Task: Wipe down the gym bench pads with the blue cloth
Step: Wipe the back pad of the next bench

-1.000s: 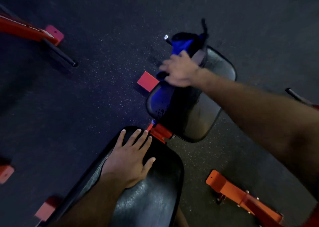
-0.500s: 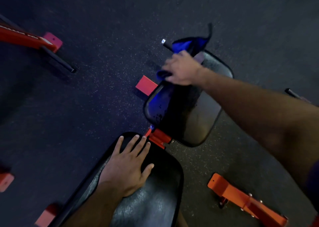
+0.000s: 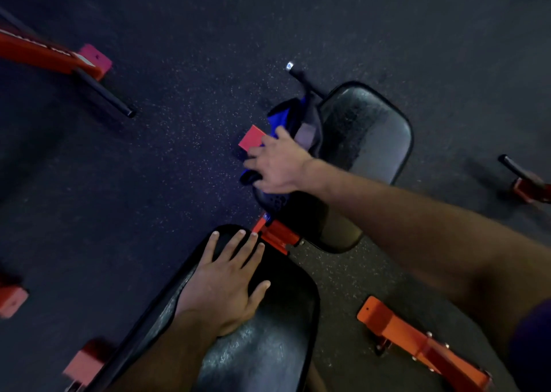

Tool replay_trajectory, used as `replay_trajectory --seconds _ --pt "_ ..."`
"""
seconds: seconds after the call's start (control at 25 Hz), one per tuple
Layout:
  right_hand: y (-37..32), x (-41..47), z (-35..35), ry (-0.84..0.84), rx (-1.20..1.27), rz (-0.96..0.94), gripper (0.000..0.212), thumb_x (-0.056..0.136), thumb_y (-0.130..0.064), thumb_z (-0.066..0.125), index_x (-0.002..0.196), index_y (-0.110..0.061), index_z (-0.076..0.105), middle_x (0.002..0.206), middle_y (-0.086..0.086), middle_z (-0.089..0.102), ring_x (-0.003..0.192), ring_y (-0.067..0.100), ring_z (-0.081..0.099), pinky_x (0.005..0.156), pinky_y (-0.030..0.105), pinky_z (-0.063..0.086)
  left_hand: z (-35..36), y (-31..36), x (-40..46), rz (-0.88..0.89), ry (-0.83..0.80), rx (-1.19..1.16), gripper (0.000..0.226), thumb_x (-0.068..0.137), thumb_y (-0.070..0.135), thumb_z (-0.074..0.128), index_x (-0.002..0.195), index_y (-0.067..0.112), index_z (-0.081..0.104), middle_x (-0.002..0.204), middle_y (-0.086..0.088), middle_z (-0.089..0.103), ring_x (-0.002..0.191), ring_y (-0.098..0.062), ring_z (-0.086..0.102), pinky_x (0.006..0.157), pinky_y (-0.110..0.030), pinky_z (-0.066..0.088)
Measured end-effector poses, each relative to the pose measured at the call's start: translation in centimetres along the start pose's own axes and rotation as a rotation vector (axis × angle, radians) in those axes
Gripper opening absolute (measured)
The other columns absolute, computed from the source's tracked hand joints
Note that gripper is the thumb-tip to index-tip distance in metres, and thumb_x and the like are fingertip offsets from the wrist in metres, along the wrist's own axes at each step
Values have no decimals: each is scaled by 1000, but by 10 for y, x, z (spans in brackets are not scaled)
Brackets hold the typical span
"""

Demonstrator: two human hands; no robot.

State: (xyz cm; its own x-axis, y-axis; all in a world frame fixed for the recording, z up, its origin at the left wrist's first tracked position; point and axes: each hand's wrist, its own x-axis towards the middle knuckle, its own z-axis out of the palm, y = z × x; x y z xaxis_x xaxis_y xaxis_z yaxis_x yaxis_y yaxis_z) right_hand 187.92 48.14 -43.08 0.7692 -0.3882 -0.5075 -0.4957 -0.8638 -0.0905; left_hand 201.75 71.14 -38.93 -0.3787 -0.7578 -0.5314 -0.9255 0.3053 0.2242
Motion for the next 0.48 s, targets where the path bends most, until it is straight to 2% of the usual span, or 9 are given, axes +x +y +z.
replay_trajectory --seconds 0.12,0.2,0.36,0.48 --pt "-14 -1 11 18 -56 -206 48 84 -58 45 119 -30 62 117 -2 60 102 27 52 87 46 33 0 0 2 -7 -13 -5 67 99 59 36 146 15 55 154 -6 50 146 -26 43 116 -59 20" --pt "13 -7 10 68 -38 -216 53 81 -60 41 118 -29 62 114 0 62 101 27 55 86 43 36 0 1 1 -14 -30 -8 68 100 60 33 147 15 53 156 -5 48 147 -26 40 116 -59 19" --pt "111 -14 2 129 -11 160 76 77 -66 17 118 -23 64 114 7 62 104 29 56 89 44 36 -2 0 0 -10 -60 -17 68 101 61 30 149 16 50 157 -4 46 149 -24 37 117 -58 17" --pt "150 -19 2 127 34 396 74 77 -65 21 114 -19 66 113 12 60 108 34 55 89 46 37 -4 1 -1 -18 -94 -28 70 102 62 24 152 18 45 160 -3 40 152 -23 31 118 -58 13"
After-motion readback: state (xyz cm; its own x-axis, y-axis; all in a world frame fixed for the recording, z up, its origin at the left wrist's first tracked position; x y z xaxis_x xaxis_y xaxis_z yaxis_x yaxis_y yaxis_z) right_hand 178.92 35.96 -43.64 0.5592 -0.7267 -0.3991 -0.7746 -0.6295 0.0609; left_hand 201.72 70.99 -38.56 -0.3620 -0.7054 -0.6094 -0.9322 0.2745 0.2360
